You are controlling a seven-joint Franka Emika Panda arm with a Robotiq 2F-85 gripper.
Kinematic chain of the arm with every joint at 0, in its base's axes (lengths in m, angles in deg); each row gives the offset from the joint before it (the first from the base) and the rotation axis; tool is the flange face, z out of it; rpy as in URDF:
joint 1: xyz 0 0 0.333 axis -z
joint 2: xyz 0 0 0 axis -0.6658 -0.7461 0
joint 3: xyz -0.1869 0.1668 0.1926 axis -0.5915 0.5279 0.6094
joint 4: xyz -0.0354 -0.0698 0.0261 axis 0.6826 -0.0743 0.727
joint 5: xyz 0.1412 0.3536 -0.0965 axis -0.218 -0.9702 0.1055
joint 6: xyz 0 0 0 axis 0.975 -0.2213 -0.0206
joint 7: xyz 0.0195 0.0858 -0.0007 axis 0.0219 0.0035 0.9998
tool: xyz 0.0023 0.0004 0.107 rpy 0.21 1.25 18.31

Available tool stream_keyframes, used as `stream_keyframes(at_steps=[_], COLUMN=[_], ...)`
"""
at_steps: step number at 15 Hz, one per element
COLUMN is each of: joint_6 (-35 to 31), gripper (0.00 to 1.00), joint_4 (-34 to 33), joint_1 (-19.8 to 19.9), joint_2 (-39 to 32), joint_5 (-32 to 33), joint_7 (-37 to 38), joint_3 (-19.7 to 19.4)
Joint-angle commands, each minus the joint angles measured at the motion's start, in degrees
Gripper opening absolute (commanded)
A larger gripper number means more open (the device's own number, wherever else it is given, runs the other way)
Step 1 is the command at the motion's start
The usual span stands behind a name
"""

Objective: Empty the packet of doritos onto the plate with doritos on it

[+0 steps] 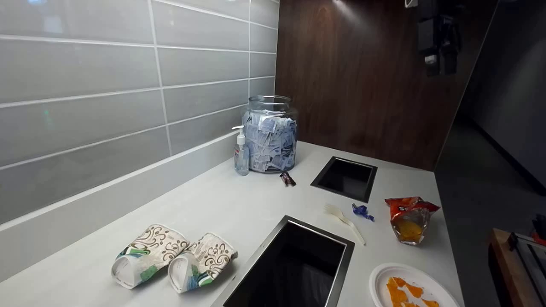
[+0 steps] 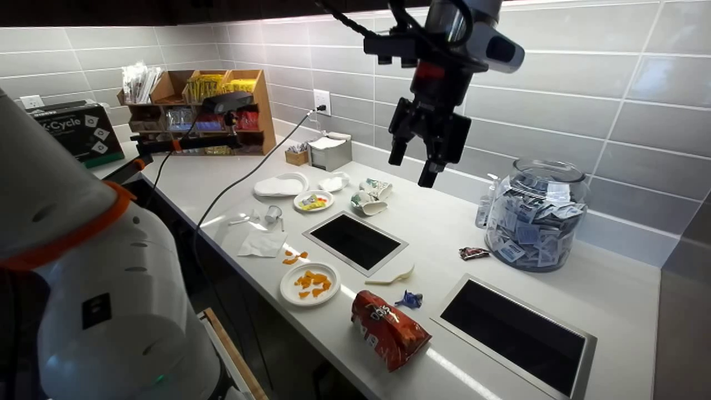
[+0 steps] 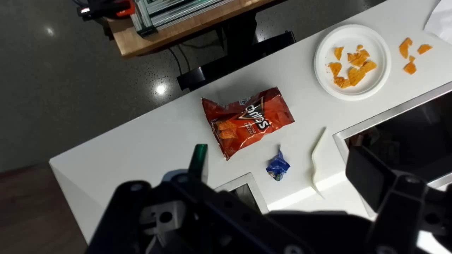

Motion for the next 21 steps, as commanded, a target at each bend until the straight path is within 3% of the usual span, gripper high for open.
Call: stream_keyframes(at_steps=[1, 5, 9, 10, 12, 17, 21], joint_6=[-6.3, -20.5, -35.1, -29.9, -33.5, -33.9, -35.6], gripper=[1.00, 1.00, 1.00, 1.00, 1.00, 1.00, 1.00], joint_4=[5.1, 12.3, 19.4, 15.0, 17.2, 17.7, 18.8], joint_1=[1.7, 2.3, 2.4, 2.2, 2.2, 2.3, 3.7], joint_2=[-3.7, -4.2, -3.8, -5.8, -5.7, -5.2, -7.4], joint_5=[-2.5, -7.3, -6.7, -6.3, -6.3, -6.3, -4.4], joint_7=[9.0, 16.1, 20.8, 18.0, 19.3, 19.8, 29.4], joint_3=[-0.5, -0.7, 0.4, 0.0, 0.2, 0.3, 0.6])
